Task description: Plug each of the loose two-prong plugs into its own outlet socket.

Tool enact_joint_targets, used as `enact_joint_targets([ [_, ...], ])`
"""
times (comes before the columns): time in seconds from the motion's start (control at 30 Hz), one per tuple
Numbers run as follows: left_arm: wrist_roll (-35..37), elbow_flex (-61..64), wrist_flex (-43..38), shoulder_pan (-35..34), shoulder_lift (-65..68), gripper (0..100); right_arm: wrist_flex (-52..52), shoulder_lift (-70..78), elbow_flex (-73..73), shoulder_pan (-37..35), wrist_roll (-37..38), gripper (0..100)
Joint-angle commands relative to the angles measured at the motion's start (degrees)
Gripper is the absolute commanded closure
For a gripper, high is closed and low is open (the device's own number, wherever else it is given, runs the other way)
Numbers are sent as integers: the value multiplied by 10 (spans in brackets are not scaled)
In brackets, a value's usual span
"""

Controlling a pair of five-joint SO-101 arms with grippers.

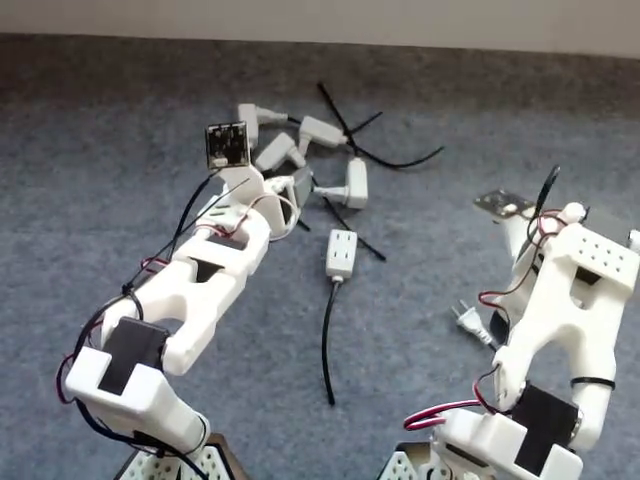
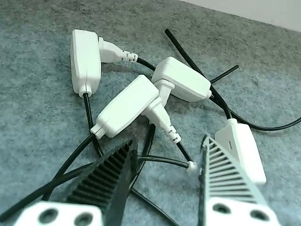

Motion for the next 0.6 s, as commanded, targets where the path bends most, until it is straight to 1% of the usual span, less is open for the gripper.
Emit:
enact_joint_targets([
  [0.0, -2, -22, -8, -7, -4, 772, -7, -10, -29, -9, 34, 830],
  [0.13, -2, -22, -9, -6, -4, 772, -10, -8, -8, -46, 36, 830],
  [0.2, -2, -22, -9, -6, -4, 772, -27, -8, 13, -59, 56, 829],
  [0.23, -2, -22, -9, -6, -4, 772, -36, -8, 29, -62, 84, 829],
  [0.33, -2, -22, -9, -7, -4, 772, -44, -10, 88, -61, 206, 828],
  [0.37, -2, -22, -9, -7, -4, 772, -51, -13, 96, -60, 222, 828],
  [0.57, -2, -22, -11, -7, -3, 772, -171, -8, 110, -52, 228, 828],
])
